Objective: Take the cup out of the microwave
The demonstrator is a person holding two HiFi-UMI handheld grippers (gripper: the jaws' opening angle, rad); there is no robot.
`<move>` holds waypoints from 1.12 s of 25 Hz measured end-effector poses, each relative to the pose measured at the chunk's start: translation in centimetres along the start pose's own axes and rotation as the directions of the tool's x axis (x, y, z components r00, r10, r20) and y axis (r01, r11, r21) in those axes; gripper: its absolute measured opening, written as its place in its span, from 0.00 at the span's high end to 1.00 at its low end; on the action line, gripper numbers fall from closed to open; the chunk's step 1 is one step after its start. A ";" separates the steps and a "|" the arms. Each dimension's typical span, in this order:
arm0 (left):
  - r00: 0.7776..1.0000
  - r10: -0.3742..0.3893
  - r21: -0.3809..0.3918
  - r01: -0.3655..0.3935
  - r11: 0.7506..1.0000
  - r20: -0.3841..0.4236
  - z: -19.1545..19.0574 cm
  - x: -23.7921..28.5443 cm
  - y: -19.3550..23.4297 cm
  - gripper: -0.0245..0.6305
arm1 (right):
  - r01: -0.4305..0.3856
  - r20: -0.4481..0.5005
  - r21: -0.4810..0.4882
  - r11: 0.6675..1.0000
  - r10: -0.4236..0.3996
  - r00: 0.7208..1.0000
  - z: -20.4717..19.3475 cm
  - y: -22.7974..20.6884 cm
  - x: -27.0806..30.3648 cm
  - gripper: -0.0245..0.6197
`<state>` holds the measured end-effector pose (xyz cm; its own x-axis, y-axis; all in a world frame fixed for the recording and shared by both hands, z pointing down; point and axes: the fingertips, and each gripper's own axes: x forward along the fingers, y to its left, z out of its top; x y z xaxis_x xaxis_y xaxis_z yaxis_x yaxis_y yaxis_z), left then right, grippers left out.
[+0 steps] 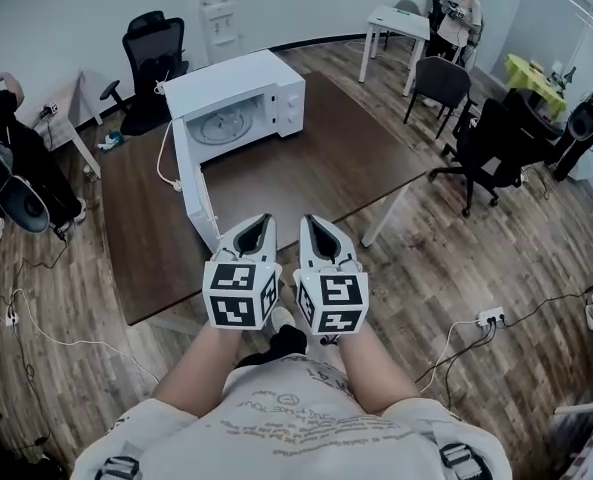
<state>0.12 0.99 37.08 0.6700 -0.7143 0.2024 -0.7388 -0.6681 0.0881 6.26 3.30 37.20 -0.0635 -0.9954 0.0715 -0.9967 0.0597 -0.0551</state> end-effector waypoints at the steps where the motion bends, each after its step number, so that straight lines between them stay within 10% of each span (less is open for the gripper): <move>1: 1.000 0.002 -0.004 -0.002 1.000 -0.002 0.1 0.9 0.4 0.94 | -0.005 -0.005 -0.005 1.000 0.005 1.000 -0.1 -0.2 0.8 0.95; 28: 0.998 0.056 -0.090 -0.057 0.994 -0.014 5.1 21.1 11.3 0.94 | -0.073 -0.036 -0.044 0.996 0.072 0.997 3.1 -7.1 22.4 0.95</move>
<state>6.28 -22.66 37.40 0.6265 -0.7476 0.2206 -0.7794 -0.6049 0.1635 12.05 -19.68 36.13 -0.1367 -0.9853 0.1028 -0.9906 0.1358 -0.0159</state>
